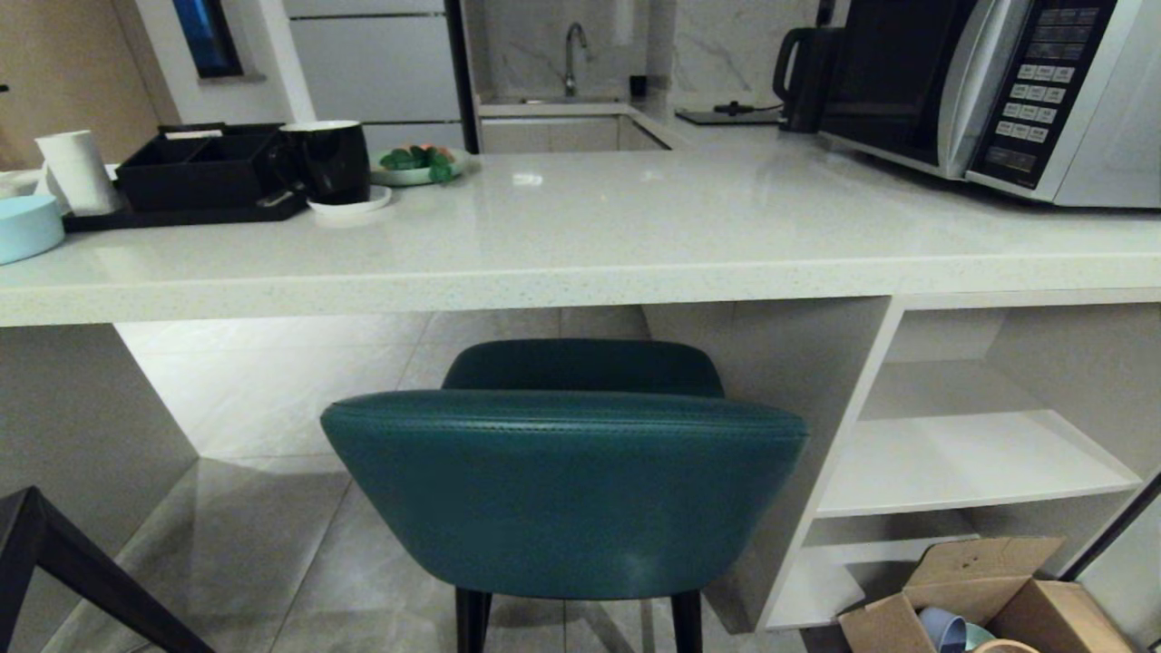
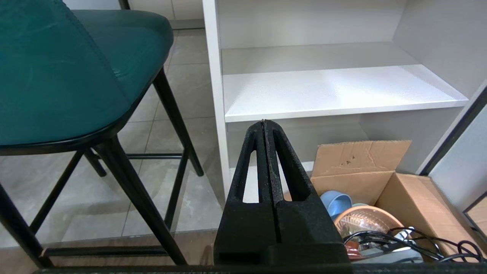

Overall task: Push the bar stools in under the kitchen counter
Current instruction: Pull the blue chair out from under the dining table

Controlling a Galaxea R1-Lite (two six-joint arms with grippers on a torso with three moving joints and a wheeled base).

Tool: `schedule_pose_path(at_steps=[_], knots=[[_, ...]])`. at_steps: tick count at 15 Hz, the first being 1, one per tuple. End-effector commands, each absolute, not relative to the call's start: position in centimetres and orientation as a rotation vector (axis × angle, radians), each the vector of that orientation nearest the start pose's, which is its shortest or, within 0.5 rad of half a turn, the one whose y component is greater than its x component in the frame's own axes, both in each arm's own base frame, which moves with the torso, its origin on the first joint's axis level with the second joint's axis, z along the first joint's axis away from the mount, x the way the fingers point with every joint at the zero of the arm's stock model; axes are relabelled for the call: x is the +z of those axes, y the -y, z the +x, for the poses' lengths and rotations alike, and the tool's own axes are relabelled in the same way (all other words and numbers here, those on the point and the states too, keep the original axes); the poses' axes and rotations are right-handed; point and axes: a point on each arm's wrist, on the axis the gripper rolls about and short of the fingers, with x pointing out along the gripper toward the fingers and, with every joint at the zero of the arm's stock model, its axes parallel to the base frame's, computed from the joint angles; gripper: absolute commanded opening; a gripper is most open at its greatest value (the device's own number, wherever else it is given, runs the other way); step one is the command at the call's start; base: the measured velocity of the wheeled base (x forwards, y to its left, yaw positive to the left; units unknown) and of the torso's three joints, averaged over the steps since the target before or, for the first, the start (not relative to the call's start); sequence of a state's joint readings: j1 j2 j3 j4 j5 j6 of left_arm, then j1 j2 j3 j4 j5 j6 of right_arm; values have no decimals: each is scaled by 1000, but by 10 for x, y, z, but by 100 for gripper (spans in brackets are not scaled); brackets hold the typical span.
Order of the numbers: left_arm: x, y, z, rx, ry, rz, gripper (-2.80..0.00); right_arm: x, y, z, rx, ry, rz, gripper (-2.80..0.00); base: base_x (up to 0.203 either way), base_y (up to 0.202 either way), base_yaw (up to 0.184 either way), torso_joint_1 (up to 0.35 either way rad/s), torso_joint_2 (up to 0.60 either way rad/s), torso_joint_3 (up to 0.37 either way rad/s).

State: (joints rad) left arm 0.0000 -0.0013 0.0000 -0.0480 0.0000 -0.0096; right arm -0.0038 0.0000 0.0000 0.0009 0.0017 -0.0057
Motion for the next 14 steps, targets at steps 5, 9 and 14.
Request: schedule_pose_path(at_steps=[5,9,14], knots=[[76,0,-22,0,35,-9,-280,75,0,-23,-2,0,-3,-280,0,0,0,0,0,0],[76,0,-22,0,35,-11,-280,75,0,-23,-3,0,-3,-280,0,0,0,0,0,0],[76,0,-22,1,35,-9,-280,75,0,-23,-3,0,-5,-280,0,0,0,0,0,0]])
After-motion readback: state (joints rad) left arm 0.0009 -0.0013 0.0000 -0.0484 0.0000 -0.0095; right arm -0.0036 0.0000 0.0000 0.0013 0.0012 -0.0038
